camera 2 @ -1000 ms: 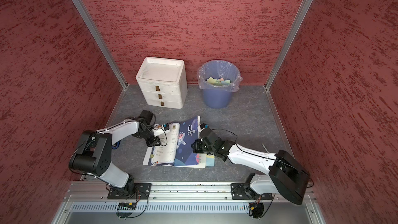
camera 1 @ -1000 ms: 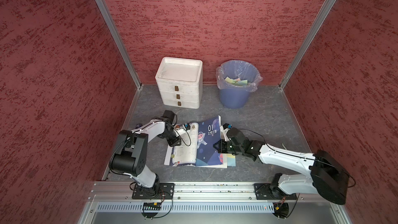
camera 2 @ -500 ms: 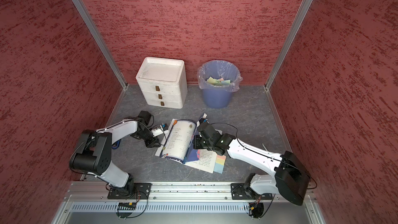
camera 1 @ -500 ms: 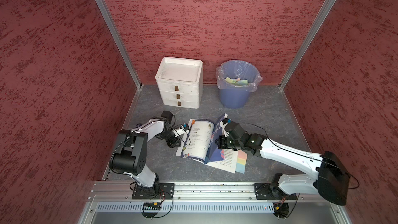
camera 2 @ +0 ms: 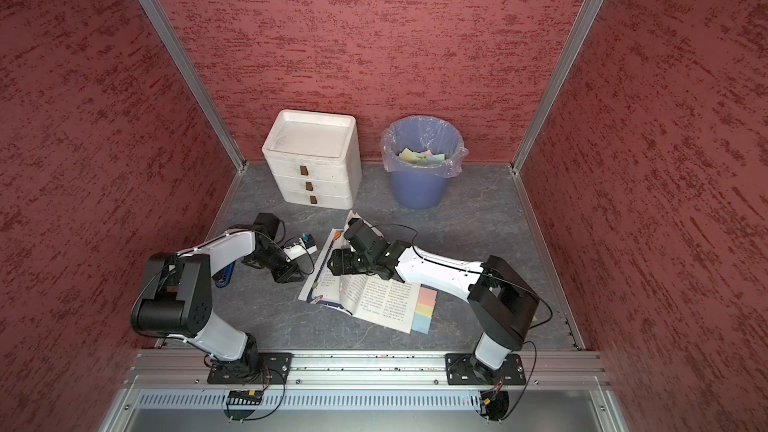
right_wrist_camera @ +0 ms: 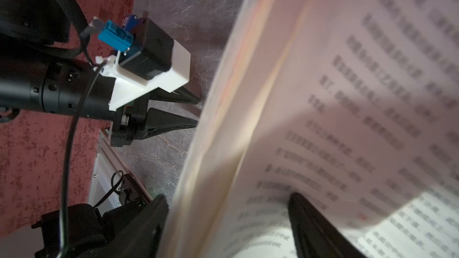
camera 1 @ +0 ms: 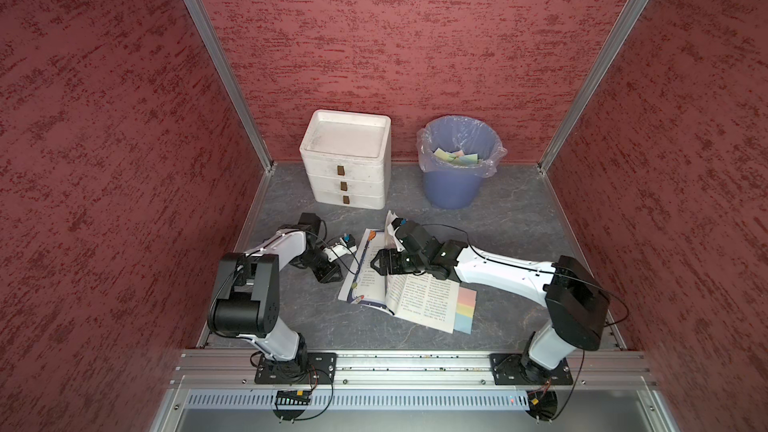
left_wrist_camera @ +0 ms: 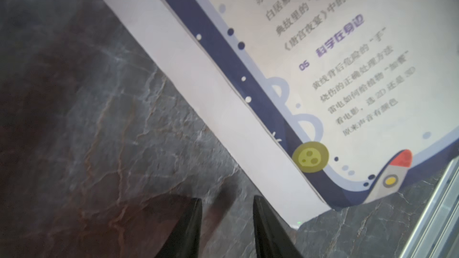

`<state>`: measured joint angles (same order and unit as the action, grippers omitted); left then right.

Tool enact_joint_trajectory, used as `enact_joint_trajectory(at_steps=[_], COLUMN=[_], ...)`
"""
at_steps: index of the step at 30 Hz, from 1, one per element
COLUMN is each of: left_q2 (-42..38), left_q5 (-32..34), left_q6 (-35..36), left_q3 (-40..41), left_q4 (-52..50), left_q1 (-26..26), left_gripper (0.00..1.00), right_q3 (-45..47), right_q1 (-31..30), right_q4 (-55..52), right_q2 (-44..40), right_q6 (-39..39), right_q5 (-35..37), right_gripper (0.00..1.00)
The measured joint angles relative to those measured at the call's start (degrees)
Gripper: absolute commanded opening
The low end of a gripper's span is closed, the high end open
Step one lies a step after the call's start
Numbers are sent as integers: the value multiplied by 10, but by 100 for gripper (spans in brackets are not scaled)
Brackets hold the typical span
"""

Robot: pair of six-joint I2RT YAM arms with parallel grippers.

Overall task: Peel off the used sticky note
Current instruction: Turn the page of the book at the center of the board.

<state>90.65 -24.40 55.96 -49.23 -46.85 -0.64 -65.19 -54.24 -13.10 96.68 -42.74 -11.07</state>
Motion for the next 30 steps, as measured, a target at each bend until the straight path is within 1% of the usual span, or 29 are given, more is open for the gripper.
enact_joint_trajectory(at_steps=[1,5,8,12,15,17,20,23,27,30], left_q2=[-5,-42,-66,-82,-85,-85,-85,-78,-45,-7], left_q5=[-3,-17,-28,-42,-48,-48,-47,-42,-24,-2], left_q6=[3,19,26,29,26,19,3,-17,-42,-52], left_q3=[-3,-32,-60,-96,-112,-113,-113,-113,-107,-91], left_q4=[-6,-41,-64,-90,-99,-102,-101,-98,-75,-51], left_q1=[8,36,46,51,43,23,-26,-82,-149,-177], left_gripper=[37,38,38,38,38,38,38,38,38,37], right_q3=[-4,-19,-32,-36,-30,-8,49,118,238,320], right_q1=[-1,-4,-7,-10,-11,-7,4,31,83,107], right_q4=[5,27,38,55,60,62,56,50,28,5], right_q2=[8,42,61,58,38,3,-70,-139,-236,-308], right_q6=[-1,-5,-9,-14,-14,-14,-16,-21,-35,-49], right_q5=[-4,-25,-40,-58,-58,-50,-30,-8,21,34], right_gripper=[98,99,99,99,99,98,97,96,96,96])
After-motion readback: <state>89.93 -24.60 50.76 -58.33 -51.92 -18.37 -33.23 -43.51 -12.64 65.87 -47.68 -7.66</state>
